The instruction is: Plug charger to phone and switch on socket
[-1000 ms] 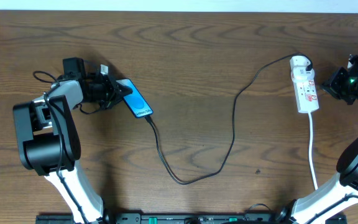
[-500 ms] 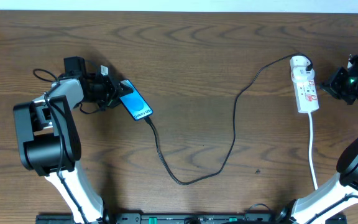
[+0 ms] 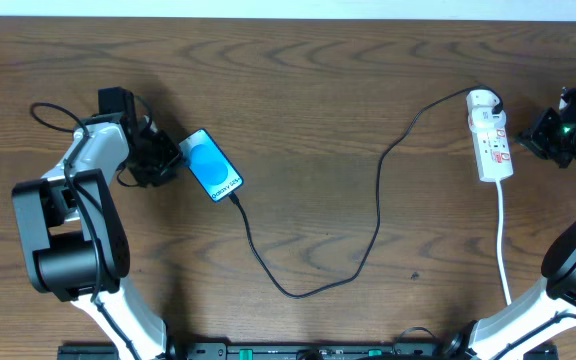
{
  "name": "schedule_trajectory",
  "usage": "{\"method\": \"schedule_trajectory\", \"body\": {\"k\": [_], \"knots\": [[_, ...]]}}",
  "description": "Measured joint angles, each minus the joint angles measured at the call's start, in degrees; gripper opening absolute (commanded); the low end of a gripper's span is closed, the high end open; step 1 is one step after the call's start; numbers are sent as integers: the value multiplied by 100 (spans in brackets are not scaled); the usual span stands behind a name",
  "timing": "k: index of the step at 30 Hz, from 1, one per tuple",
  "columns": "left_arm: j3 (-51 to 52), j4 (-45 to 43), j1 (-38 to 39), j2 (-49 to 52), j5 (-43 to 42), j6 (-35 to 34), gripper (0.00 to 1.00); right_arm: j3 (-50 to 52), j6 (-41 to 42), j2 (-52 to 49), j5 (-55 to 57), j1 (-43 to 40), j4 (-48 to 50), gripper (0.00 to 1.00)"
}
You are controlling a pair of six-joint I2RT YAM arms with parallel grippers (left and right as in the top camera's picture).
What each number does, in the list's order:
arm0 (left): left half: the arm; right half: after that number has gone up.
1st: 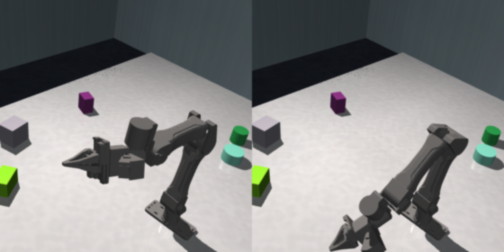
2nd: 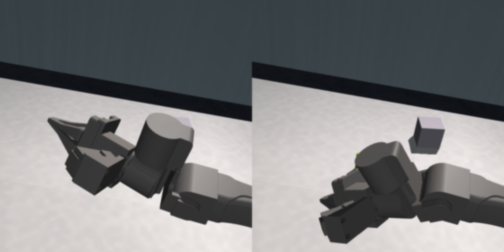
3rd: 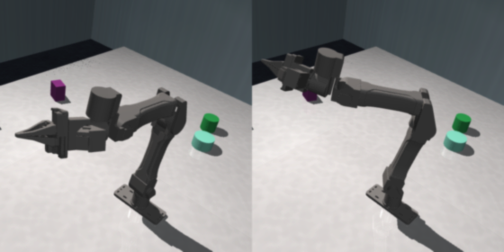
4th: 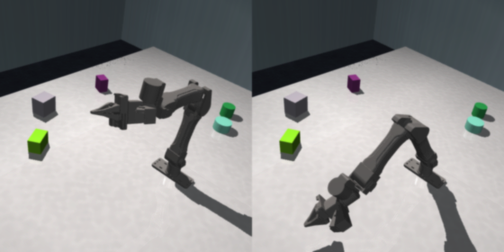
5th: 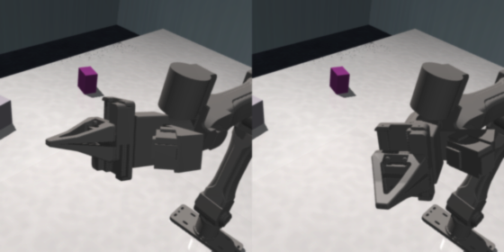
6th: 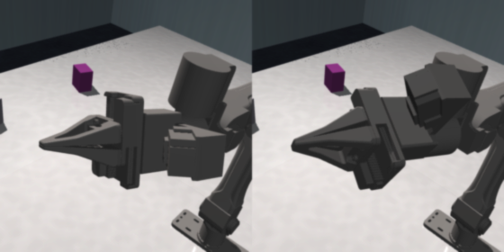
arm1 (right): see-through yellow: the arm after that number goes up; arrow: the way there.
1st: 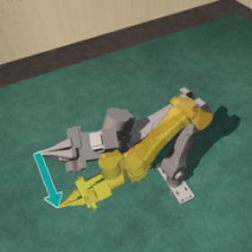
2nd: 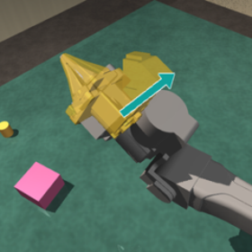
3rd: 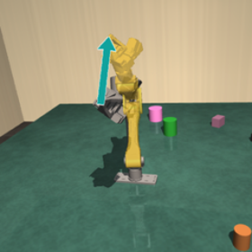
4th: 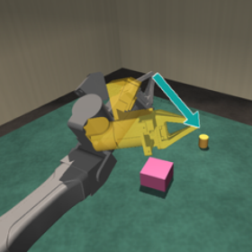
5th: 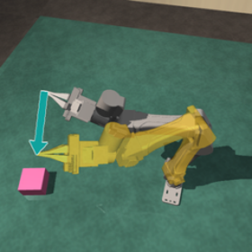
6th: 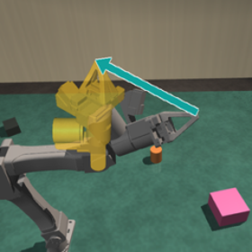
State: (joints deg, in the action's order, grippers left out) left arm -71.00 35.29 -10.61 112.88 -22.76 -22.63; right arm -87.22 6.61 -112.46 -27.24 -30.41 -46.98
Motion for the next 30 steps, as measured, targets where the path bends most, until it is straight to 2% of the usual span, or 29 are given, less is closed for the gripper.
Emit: {"method": "schedule_trajectory", "body": {"k": [5,9,14,19,23,30], "knots": [[105,103,-4,-214,684,0,39,2,-87,0,-2,0,153,1],[168,254,-2,-846,894,4,39,2,-129,-2,-2,0,393,1],[170,289,50,-2098,658,20,39,2,-232,-120,-11,0,632,1],[170,310,72,-2900,92,24,41,7,-380,-376,-13,0,789,1],[170,317,72,-3322,-280,28,50,7,-501,-592,-17,0,964,1],[170,352,72,-3786,-553,63,73,26,-638,-850,-17,13,1246,1]]}}
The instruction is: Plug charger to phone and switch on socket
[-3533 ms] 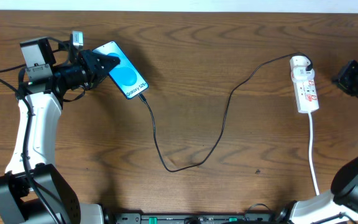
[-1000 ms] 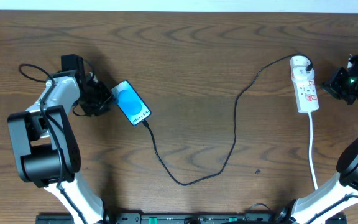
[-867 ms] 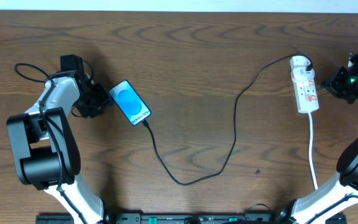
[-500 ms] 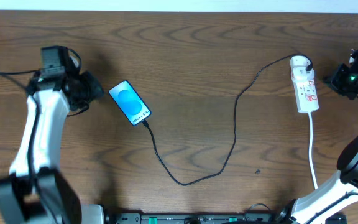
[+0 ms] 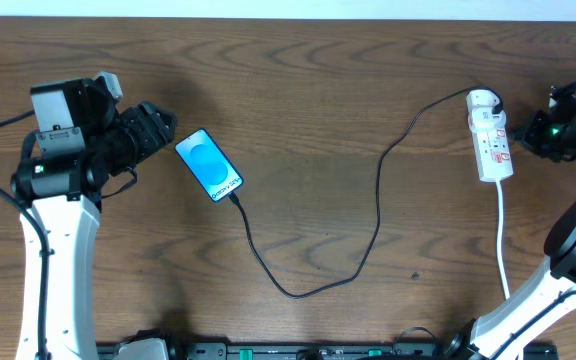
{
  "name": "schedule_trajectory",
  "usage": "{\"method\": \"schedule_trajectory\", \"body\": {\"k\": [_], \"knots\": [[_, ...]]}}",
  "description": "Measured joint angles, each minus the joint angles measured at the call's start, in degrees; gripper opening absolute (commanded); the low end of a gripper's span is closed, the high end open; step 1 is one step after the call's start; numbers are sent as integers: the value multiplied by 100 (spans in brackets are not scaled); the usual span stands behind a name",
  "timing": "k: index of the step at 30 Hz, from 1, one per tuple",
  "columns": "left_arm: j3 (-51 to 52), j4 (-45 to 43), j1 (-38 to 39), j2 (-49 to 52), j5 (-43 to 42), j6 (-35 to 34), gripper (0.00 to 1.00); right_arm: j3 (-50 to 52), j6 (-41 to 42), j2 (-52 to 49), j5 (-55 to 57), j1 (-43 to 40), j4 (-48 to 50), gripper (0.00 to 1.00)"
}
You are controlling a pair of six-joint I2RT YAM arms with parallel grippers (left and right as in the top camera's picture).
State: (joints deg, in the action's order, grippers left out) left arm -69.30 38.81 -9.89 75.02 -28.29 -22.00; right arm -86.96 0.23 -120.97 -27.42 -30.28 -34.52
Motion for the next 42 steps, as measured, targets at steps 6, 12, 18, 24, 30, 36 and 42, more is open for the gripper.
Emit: {"method": "schedule_trajectory", "body": {"k": [6,12,18,24,30,36,42], "knots": [[0,133,0,-13,-33,-15,87,22,-105,-170,7,92,240,1],[0,136,-2,-13,-33,-20,93,26,-136,-170,7,127,378,1],[0,136,-2,-13,-35,-22,93,26,-138,-170,7,127,382,1],[0,136,0,-13,-33,-22,93,28,-221,-170,9,155,382,1],[0,136,-2,-13,-33,-22,94,70,-260,-170,181,258,413,1],[0,136,0,-13,-35,-22,94,79,-262,-170,269,280,437,1],[0,136,0,-13,-33,-22,94,79,-262,-170,304,282,393,1]]}}
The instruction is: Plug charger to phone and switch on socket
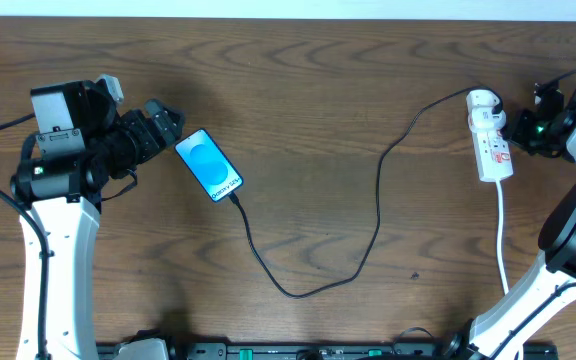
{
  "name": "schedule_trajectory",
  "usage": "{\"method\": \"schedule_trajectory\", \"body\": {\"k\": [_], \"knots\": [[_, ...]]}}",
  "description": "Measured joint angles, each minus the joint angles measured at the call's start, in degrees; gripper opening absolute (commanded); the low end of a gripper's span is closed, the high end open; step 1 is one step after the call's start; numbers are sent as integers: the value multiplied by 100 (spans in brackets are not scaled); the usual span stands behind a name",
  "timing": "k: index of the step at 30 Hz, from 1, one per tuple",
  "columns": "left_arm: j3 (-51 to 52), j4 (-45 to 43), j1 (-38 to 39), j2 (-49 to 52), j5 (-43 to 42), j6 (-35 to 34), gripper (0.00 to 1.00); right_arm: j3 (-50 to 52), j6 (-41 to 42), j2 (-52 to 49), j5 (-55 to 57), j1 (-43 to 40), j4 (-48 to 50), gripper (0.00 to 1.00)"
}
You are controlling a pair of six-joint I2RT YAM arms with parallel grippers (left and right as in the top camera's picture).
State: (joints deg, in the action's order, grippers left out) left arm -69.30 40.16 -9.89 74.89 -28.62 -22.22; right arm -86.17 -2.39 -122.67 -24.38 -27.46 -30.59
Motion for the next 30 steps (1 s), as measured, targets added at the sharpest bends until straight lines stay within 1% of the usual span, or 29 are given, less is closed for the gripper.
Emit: {"method": "schedule_trajectory", "body": {"k": [30], "knots": [[0,0,-2,0,-2,0,94,-63,22,72,802,341,-186,1]]}}
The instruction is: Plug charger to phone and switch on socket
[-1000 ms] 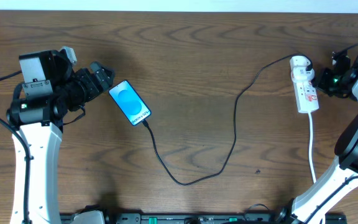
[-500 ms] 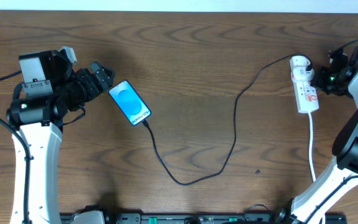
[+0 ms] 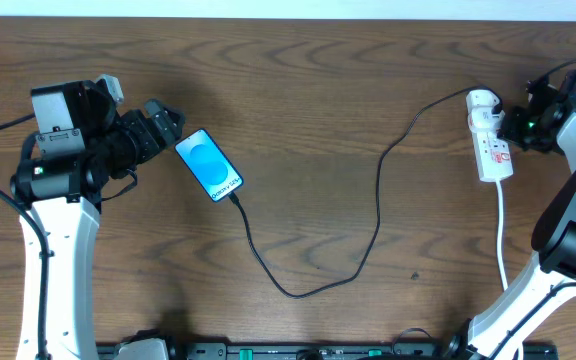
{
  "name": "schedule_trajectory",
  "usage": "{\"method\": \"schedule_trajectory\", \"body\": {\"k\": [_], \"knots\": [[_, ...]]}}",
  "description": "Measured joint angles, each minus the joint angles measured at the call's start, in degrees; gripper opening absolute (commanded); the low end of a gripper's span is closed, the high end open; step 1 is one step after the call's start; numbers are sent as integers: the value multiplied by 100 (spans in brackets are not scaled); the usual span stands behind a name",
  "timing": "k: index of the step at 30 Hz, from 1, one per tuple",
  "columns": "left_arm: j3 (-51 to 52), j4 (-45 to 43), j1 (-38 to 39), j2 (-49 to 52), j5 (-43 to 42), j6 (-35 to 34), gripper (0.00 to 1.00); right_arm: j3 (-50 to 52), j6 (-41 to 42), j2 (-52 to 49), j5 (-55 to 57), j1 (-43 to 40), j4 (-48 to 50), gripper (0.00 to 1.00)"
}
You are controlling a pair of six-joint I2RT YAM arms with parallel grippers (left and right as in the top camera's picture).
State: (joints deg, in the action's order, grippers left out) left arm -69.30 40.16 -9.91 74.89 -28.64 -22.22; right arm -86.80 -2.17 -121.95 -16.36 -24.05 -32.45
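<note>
The phone [image 3: 209, 165], its screen lit blue, lies at an angle on the left of the table. The black charger cable [image 3: 376, 200] meets the phone's lower-right end, loops across the table and ends at a plug at the top of the white socket strip [image 3: 491, 148]. My left gripper [image 3: 165, 117] hovers just off the phone's upper-left end, its fingers apart and holding nothing. My right gripper [image 3: 514, 124] is against the right side of the strip's upper half. Its jaws are too dark and small to read.
The strip's white lead [image 3: 502, 240] runs down toward the front edge on the right. The cable's slack loop [image 3: 298, 292] lies in the middle front of the wooden table [image 3: 318, 80]. The arm bases stand at the front corners.
My right gripper has moved left, from just right of the socket strip to right up against its side. The left arm, phone and cable have not moved.
At first my left gripper was low at the phone's upper-left end, with the right gripper well right of the strip. Then the left arm stood raised and back from the phone, then slightly nearer. Moment by moment the right gripper stood closer to the strip.
</note>
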Motion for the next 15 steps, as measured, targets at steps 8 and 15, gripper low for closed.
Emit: {"method": "schedule_trajectory", "body": {"k": [8,15], "knots": [[0,0,0,0,0,0,94,94,44,42,61,31,109,1],[0,0,0,0,0,0,94,256,111,107,48,31,299,1]]}}
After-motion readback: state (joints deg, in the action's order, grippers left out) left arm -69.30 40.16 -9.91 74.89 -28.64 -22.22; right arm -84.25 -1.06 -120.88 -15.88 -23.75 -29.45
